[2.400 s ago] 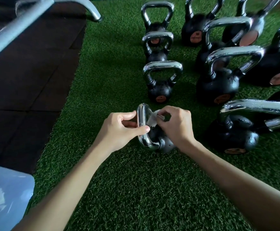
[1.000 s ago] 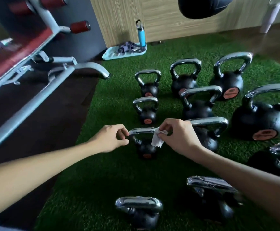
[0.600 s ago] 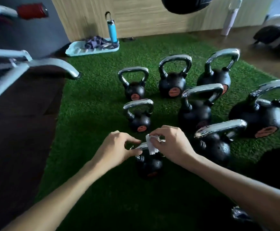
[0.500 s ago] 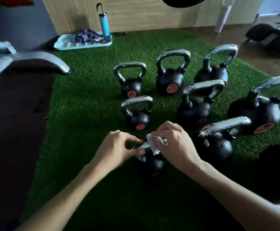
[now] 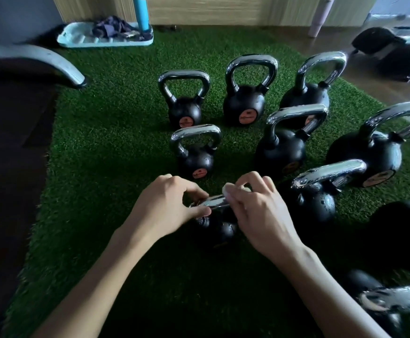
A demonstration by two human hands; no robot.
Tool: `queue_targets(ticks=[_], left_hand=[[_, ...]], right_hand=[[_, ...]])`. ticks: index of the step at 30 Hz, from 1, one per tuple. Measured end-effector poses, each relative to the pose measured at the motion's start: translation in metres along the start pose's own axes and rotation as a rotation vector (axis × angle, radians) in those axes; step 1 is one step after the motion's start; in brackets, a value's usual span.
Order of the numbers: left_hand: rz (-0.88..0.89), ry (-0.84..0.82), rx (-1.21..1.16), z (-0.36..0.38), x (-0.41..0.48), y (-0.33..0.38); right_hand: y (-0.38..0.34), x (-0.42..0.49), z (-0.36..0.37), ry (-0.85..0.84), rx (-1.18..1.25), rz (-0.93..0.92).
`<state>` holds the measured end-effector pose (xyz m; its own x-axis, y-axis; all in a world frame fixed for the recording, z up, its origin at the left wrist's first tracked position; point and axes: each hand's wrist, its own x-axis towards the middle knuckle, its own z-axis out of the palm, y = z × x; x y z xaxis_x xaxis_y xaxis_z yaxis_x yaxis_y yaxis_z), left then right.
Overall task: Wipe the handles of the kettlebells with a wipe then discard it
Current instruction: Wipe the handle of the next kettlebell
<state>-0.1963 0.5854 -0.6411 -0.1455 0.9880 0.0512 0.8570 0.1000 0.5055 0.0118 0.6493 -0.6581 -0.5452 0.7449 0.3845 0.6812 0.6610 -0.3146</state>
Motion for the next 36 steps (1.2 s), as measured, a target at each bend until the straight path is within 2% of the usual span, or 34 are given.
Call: queue_targets(ticks=[4, 8, 12, 14, 17, 19, 23, 29, 34, 36], left_hand=[[0.040, -0.041, 0.039, 0.001, 0.004, 0.007], [0.081, -0.035, 0.035, 0.009, 0.007, 0.011], [0.050, 0.009, 0.057, 0.003, -0.016, -0.001], [0.030, 0.040, 0.021, 0.000, -0.029, -0.010], [0.025, 0.097, -0.005, 0.000, -0.042, -0.026], [0.018, 0.112, -0.025, 0.000, -0.049, -0.033], [-0.019, 0.124, -0.119, 0.002, -0.055, -0.045], [-0.014, 0.164, -0.036, 0.007, -0.056, -0.049], [0.002, 0.166, -0.027, 0.008, -0.049, -0.036], [-0.010, 0.156, -0.026, 0.008, -0.042, -0.027]], right_hand=[[-0.011, -0.011, 0.004, 0.024, -0.033, -0.025], [0.015, -0.019, 0.003, 0.222, 0.054, 0.155], [-0.015, -0.019, 0.012, 0.172, 0.077, -0.009], [-0.021, -0.019, 0.014, 0.169, 0.080, -0.013], [-0.008, -0.022, 0.020, 0.251, 0.275, 0.186], [-0.010, -0.022, 0.023, 0.246, 0.399, 0.232], [-0.023, -0.012, 0.020, 0.148, 0.383, 0.158], [0.010, -0.020, 0.035, -0.089, 0.547, 0.490], [0.016, -0.018, 0.025, -0.014, 0.756, 0.562], [0.017, -0.017, 0.013, 0.074, 0.872, 0.609]])
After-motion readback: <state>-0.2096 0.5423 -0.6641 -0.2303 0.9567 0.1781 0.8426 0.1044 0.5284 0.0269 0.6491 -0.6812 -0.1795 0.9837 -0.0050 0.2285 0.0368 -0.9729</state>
